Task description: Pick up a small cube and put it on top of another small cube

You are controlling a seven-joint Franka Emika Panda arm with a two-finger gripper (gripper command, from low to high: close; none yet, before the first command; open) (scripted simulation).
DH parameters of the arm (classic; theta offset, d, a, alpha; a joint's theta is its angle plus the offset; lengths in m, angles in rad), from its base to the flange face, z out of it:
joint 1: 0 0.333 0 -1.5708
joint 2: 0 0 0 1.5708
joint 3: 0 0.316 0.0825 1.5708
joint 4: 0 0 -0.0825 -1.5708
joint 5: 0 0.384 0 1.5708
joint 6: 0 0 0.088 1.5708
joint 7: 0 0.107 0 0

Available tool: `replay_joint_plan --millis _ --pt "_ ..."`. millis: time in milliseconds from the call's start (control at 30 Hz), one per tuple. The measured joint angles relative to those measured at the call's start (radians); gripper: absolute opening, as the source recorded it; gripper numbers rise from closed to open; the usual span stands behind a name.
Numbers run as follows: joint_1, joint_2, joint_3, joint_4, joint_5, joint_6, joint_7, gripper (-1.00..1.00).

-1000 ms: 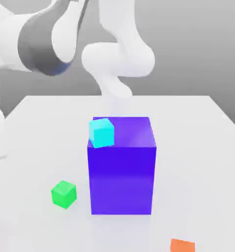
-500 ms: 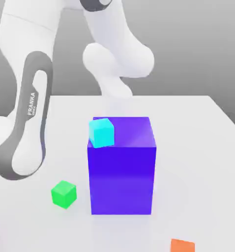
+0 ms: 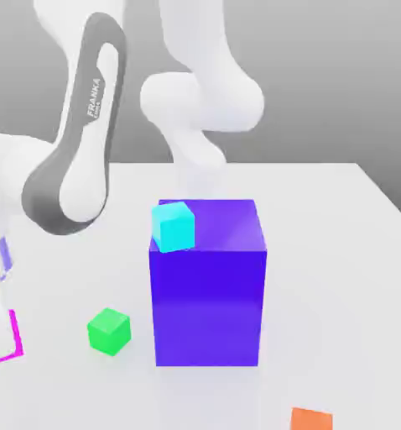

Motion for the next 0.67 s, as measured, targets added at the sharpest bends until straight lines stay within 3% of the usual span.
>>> replay_joint_plan --millis 333,533,567,667 --pt "0.026 -0.322 0.047 -0.356 -0.208 0.049 0.238 -1.0" --pt "0.039 -0.158 0.059 -0.376 -0.146 0.231 0.203 -1.0" --pt "0.034 -0.122 0.072 -0.374 -0.12 0.265 0.184 1.0" --pt "0.034 -0.122 0.072 -0.374 -0.12 0.265 0.184 1.0"
